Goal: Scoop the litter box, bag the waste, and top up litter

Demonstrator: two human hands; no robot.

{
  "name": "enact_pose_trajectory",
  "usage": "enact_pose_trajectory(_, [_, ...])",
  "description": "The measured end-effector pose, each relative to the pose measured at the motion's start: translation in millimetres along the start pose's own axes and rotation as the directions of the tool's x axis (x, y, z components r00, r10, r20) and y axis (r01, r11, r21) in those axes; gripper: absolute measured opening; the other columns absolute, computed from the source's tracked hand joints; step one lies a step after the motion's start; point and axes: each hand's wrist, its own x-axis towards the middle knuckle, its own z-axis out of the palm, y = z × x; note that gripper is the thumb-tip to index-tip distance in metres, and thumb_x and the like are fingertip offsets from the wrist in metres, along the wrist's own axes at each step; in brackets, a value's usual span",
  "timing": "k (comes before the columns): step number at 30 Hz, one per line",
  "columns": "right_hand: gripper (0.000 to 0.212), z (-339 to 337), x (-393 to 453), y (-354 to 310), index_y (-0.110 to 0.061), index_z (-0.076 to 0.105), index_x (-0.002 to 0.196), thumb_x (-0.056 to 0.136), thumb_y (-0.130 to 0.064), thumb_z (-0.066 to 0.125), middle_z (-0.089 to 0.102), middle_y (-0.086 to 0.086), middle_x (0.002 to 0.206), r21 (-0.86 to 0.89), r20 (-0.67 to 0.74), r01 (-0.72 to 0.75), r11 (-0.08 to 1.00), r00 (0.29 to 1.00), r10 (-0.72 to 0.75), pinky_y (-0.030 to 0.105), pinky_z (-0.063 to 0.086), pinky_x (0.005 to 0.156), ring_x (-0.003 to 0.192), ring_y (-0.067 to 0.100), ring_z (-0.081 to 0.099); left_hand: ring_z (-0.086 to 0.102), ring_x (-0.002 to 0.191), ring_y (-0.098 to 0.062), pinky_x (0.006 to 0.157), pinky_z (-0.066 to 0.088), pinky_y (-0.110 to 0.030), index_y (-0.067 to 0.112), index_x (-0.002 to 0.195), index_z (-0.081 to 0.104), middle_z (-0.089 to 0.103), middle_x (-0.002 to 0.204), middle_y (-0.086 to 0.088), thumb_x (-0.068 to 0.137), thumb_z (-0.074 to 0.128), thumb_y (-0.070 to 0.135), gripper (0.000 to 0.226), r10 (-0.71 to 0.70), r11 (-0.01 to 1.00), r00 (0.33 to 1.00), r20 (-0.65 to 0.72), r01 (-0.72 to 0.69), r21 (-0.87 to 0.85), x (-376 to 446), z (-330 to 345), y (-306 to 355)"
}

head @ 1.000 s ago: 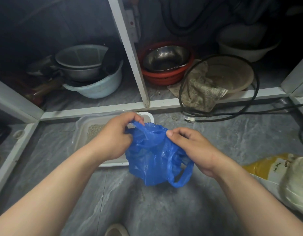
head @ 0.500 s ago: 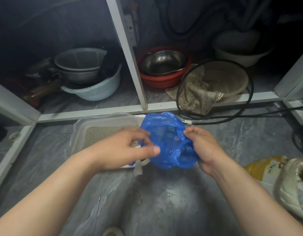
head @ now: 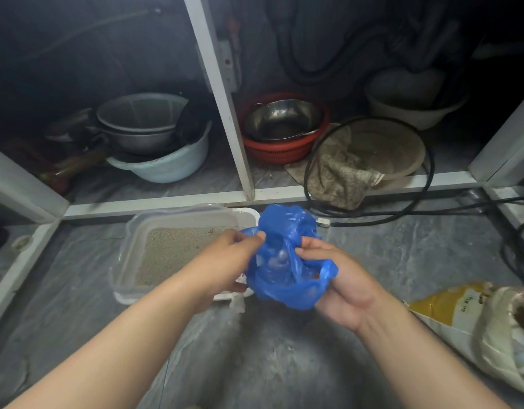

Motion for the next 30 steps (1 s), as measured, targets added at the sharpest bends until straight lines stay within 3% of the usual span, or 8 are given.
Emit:
enact_pose_trajectory(4, [0.038,-6,-1,3,0.003,0.055,0.129,0.091,0.003,0.049,0.066,0.022,0.108,-0.017,0.004,-0.021,1.000,1.000,0.022,0.034,0.057,0.072,0.088,0.029,0.068,0.067,0.077,-0.020,0.072,0.062,-0.043,0.011,0.122,0.052,0.063,0.102,-0.012,0.090,0.068,0.008,0.036,-0.025,0.983,0.995,-0.096,0.007,-0.182,7,-1,0])
enact_pose_trajectory(6, [0.041,-6,1,0,0.004,0.054,0.130,0.090,0.001,0.049,0.062,0.024,0.116,-0.017,0.005,-0.028,0.999,1.000,0.028,0.036,0.055,0.083,0.099,0.033,0.064,0.064,0.074,-0.017,0.066,0.060,-0.037,0.011,0.118,0.055,0.063,0.098,-0.009,0.088,0.070,0.009,0.034,-0.049,0.979,0.994,-0.098,0.028,-0.204,8,-3,-2])
enact_pose_trajectory(9, [0.050,-8,3,-2,0.004,0.048,0.138,0.088,-0.003,0.051,0.050,0.027,0.135,-0.019,0.047,-0.069,0.997,0.996,0.070,0.050,0.037,0.108,0.121,0.039,0.048,0.064,0.087,-0.015,0.079,0.060,-0.043,0.017,0.114,0.056,0.065,0.102,0.000,0.082,0.078,0.022,0.039,-0.056,0.984,0.990,-0.133,0.032,-0.175,12,-4,-6])
enact_pose_trajectory(12, [0.035,-11,4,-3,-0.007,0.062,0.117,0.085,-0.006,0.049,0.063,0.018,0.110,-0.024,0.049,-0.081,0.996,0.995,0.082,0.045,0.055,0.082,0.094,0.032,0.064,0.068,0.093,-0.023,0.084,0.058,-0.047,0.015,0.128,0.047,0.066,0.109,-0.005,0.083,0.066,-0.006,0.054,-0.028,0.954,0.984,-0.177,-0.027,-0.298,15,-3,-8])
enact_pose_trajectory(16, [0.028,-7,0,-4,-0.008,0.061,0.109,0.083,-0.013,0.054,0.068,0.011,0.086,-0.070,-0.005,-0.009,0.997,1.000,0.009,0.029,0.054,0.058,0.066,0.021,0.067,0.067,0.085,-0.028,0.068,0.057,-0.038,0.010,0.128,0.047,0.066,0.112,-0.015,0.080,0.044,-0.023,0.059,-0.064,0.879,0.986,-0.155,-0.018,-0.476,21,-8,-9])
enact_pose_trajectory(21, [0.021,-8,3,-10,-0.004,0.068,0.113,0.096,-0.004,0.055,0.076,0.016,0.096,-0.258,-0.152,0.113,0.959,0.976,-0.156,0.030,0.058,0.060,0.076,0.023,0.074,0.068,0.103,-0.042,0.083,0.060,-0.046,-0.006,0.127,0.054,0.068,0.116,-0.025,0.068,0.025,-0.023,0.068,-0.037,0.767,0.999,0.024,0.044,-0.640,26,-17,-8])
enact_pose_trajectory(26, [0.031,-19,13,-13,-0.004,0.069,0.118,0.096,-0.017,0.051,0.074,0.017,0.108,-0.117,-0.243,0.059,0.991,0.966,-0.086,0.048,0.055,0.094,0.095,0.031,0.072,0.067,0.093,-0.035,0.081,0.050,-0.040,0.007,0.117,0.064,0.071,0.112,-0.016,0.071,0.051,0.009,0.048,0.021,0.857,0.985,0.169,0.070,-0.510,17,-18,-5])
enact_pose_trajectory(30, [0.050,-21,12,-16,0.001,0.060,0.133,0.087,-0.016,0.048,0.066,0.021,0.127,-0.048,-0.185,-0.015,0.999,0.983,0.006,0.049,0.047,0.102,0.111,0.035,0.064,0.065,0.076,-0.014,0.072,0.048,-0.030,0.027,0.091,0.071,0.071,0.096,0.002,0.067,0.090,0.034,0.031,0.136,0.991,0.990,-0.029,-0.135,0.010,14,-14,-9])
